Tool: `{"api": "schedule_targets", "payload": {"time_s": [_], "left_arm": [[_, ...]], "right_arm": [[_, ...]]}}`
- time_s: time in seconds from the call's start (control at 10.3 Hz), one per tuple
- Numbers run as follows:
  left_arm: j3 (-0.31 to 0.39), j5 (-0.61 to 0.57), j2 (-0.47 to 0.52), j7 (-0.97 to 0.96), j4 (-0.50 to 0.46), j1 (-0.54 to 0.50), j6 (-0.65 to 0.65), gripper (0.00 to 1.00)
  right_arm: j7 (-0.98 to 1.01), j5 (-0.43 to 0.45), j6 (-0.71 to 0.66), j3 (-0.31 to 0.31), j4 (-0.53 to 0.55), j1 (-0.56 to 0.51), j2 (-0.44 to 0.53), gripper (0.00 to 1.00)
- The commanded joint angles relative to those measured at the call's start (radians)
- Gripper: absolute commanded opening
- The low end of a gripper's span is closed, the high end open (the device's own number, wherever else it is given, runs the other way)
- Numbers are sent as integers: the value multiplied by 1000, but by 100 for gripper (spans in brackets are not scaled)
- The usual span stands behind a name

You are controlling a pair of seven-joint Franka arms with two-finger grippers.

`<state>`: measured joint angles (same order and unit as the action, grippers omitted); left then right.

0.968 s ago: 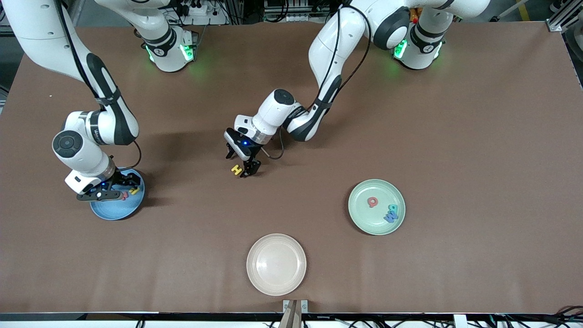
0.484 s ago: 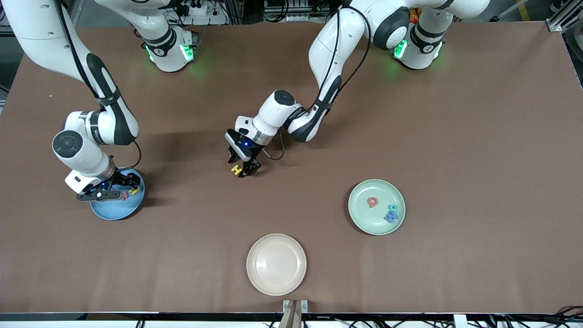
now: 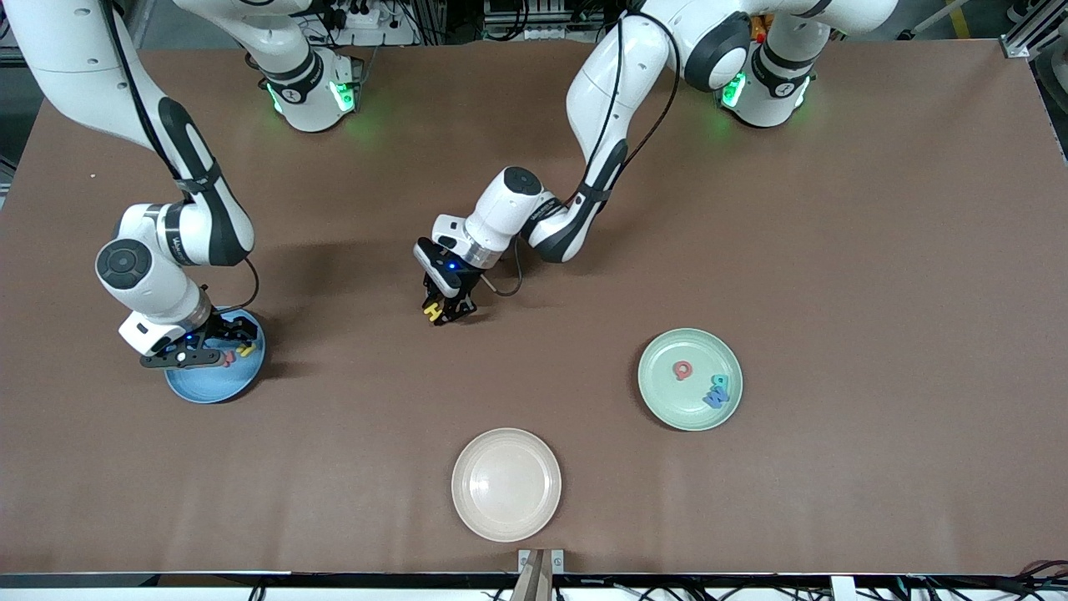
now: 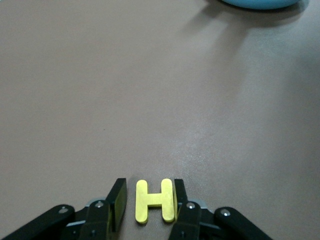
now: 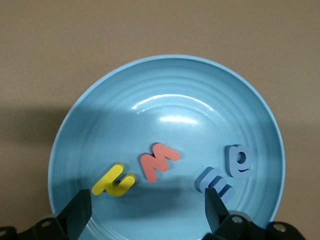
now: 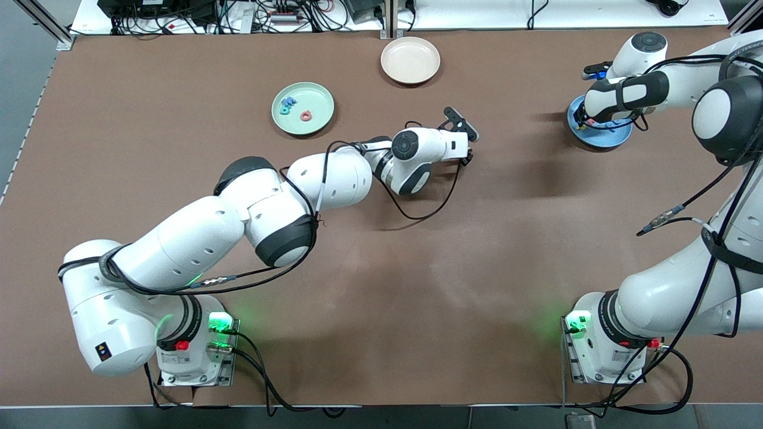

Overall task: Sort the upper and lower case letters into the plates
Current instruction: 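Lower the left gripper over the yellow H and grasp it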

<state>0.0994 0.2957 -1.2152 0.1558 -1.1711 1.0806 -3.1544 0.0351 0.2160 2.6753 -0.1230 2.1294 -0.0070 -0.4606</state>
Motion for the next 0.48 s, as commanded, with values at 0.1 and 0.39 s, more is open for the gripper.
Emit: {"api": "schedule_targets", "payload": {"time_s": [0.1,0.39], "left_arm": [[14,-20,-27,-4,39,7,-13,32],[13,-20,-15,-2,33,4,-12,23]], "right_arm": [[3,16,-3,5,-3,-5,-3,100],[0,17,-3,5,-3,-7,-1,100]]}}
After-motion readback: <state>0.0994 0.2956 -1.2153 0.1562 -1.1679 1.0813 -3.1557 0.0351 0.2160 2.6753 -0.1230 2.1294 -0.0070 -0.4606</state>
